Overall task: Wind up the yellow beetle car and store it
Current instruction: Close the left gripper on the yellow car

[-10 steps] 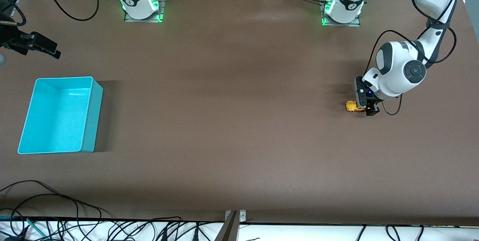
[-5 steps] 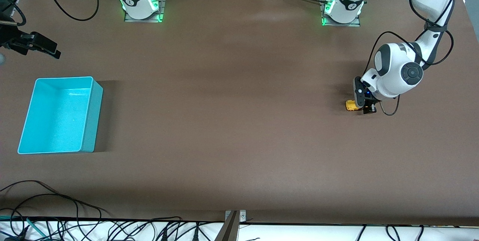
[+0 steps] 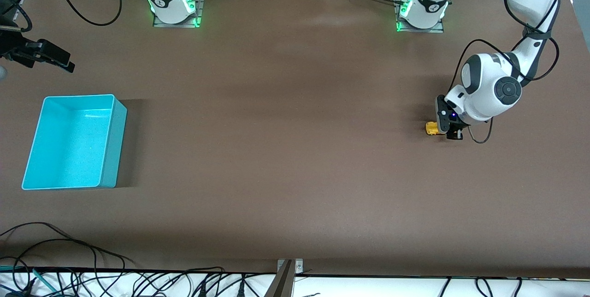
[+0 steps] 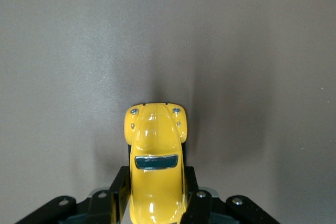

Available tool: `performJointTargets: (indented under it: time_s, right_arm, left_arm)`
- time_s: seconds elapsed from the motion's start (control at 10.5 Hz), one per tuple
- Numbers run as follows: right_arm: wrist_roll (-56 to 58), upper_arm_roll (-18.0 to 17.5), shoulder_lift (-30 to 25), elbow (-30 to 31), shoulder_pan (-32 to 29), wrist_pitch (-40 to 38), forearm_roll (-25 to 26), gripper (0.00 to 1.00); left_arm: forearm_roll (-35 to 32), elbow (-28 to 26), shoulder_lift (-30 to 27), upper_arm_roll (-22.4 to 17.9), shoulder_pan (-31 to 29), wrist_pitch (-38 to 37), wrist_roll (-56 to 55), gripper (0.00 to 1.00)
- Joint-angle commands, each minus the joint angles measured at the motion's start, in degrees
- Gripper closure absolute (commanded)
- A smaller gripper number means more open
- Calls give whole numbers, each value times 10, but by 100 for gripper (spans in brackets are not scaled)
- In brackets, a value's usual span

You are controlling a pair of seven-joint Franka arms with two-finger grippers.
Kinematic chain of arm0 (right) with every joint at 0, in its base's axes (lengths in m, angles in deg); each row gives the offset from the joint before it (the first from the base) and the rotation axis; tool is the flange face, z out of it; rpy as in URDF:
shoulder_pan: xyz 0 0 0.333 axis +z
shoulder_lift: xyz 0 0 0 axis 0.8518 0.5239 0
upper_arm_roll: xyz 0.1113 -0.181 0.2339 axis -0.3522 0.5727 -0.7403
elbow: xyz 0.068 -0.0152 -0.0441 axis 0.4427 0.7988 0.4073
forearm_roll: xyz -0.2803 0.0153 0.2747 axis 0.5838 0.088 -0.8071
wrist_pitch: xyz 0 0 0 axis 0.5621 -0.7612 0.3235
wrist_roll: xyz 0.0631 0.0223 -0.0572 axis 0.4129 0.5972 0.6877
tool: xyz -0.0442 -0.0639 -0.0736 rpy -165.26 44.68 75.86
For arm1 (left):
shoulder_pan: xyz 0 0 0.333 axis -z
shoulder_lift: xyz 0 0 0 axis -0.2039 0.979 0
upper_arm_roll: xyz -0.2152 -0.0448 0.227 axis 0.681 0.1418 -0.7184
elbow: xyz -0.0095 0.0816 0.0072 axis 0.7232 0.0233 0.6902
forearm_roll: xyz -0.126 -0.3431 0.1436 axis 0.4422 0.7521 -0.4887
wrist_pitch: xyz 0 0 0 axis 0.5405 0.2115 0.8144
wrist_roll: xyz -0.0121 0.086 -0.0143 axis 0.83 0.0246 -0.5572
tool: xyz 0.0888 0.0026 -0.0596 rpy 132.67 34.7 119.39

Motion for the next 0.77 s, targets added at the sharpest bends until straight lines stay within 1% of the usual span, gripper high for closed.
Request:
performJointTargets:
  time_s: [0.0,0.19,0.29,0.38,0.67]
  right_arm:
    - [-3,-2,0,-10,-2,-11,-6,0]
    - [-2,-2,0,-10,-2,-11,-6,0]
    - [-2,-2,0,-10,-2,-11,-6,0]
    - [-2,-2,0,-10,-2,-11,-6,0]
    - [-2,-2,0,-10,-2,-11,-6,0]
  left_arm:
    - [1,3,-5,-1,3,-1,13,99]
    - [1,3,-6,-1,3,0,16,100]
    - [2,4,-7,-1,3,0,47,100]
    - [6,6,-8,-1,3,0,54,100]
    - [13,12,-7,-2,1,0,47,100]
